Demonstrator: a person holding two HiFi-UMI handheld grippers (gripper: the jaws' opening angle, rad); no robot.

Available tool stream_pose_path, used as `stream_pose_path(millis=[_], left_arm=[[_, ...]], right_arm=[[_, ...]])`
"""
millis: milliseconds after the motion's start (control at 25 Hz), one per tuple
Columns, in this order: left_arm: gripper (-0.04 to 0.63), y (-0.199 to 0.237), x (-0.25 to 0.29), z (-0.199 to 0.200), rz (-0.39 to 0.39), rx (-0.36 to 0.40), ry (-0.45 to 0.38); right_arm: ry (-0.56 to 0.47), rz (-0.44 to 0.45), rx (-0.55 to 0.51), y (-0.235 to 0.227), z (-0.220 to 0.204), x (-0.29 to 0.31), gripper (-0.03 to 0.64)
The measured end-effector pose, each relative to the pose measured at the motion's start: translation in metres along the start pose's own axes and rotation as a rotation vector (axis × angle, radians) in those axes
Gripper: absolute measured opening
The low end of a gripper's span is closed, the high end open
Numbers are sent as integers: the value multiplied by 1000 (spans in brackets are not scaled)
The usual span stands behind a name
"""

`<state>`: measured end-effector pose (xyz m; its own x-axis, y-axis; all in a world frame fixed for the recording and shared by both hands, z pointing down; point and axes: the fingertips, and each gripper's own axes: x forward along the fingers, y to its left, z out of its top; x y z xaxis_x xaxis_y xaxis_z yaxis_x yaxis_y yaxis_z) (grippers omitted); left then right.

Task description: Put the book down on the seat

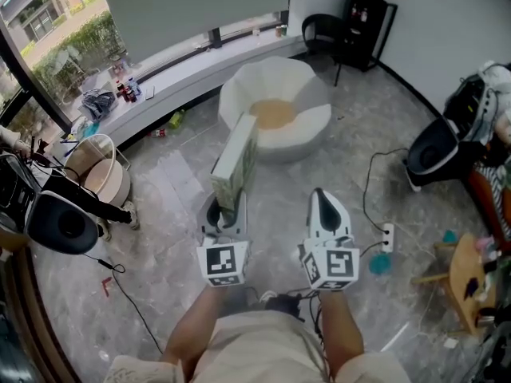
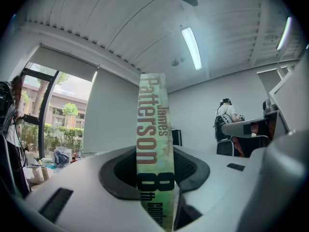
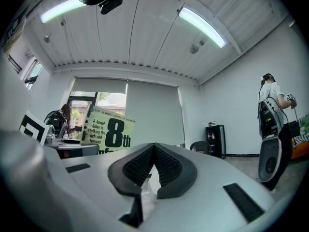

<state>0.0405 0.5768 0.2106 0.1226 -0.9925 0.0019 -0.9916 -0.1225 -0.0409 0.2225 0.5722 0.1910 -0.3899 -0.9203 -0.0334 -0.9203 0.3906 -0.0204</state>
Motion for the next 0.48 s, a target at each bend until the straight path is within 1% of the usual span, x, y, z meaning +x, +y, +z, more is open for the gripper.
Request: stream_pose_path(millis=[280, 480], left_arm=[[158, 13, 34, -10, -7, -22, 2], [158, 43, 78, -17, -24, -22, -3]], right_arm=[[11, -5, -12, -5, -9, 35, 3], [23, -23, -17, 2, -16, 88, 3]])
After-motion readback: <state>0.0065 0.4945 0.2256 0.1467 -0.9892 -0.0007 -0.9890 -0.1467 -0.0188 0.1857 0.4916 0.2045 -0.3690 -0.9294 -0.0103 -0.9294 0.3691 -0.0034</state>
